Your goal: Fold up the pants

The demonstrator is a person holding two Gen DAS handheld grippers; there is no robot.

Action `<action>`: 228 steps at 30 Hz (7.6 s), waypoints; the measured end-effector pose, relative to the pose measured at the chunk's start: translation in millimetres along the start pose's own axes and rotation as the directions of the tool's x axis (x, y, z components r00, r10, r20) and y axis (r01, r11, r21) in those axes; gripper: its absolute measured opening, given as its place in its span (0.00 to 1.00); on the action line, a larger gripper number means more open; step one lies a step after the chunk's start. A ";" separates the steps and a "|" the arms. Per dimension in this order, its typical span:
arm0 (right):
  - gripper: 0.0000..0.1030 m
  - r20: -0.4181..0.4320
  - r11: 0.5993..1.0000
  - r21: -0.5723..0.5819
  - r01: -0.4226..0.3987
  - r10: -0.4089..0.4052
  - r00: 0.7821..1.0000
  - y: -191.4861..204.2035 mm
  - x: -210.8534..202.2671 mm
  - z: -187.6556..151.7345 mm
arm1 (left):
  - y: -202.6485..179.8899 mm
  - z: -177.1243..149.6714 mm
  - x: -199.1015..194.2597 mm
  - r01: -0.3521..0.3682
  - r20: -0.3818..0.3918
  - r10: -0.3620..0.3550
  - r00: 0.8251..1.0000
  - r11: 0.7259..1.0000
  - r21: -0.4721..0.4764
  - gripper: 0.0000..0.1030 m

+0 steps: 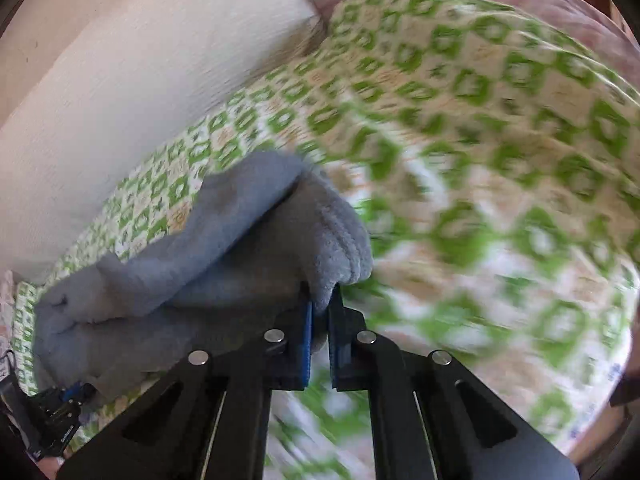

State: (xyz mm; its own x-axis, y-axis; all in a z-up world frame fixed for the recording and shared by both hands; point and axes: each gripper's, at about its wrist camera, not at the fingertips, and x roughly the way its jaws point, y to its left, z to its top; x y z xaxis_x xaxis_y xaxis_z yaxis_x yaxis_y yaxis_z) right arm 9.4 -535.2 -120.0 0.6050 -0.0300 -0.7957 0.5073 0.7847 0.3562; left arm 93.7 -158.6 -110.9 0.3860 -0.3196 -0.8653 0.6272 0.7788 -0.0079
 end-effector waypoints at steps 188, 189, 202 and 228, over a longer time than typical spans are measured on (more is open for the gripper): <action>0.76 -0.385 0.542 -0.647 -0.536 0.375 0.844 380.2 -11.3 -136.4 | 292.5 -77.8 -166.7 -0.329 0.101 0.414 0.904 0.828 -0.455 0.81; 0.76 -0.390 0.539 -0.649 -0.536 0.369 0.844 387.5 -5.9 -139.2 | 304.7 -72.0 -161.5 -0.311 0.099 0.396 0.913 0.832 -0.459 0.81; 0.76 -0.363 0.525 -0.744 -0.412 0.199 0.910 453.5 88.9 -157.4 | 402.4 -8.2 -55.6 -0.215 0.028 0.252 0.967 0.871 -0.441 0.81; 0.06 -0.269 0.565 -0.718 -0.406 0.312 0.911 462.2 70.8 -102.3 | 386.9 1.4 -110.3 -0.187 0.204 0.265 0.942 0.923 -0.337 0.09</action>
State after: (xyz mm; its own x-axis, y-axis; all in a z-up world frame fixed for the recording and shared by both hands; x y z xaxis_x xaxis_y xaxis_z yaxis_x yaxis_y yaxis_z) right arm 223.9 -111.4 -61.8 0.5447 0.3841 -0.7455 -0.3992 0.9005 0.1723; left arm 294.8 177.2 -17.8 0.6683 -0.2045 -0.7152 0.2789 0.9602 -0.0140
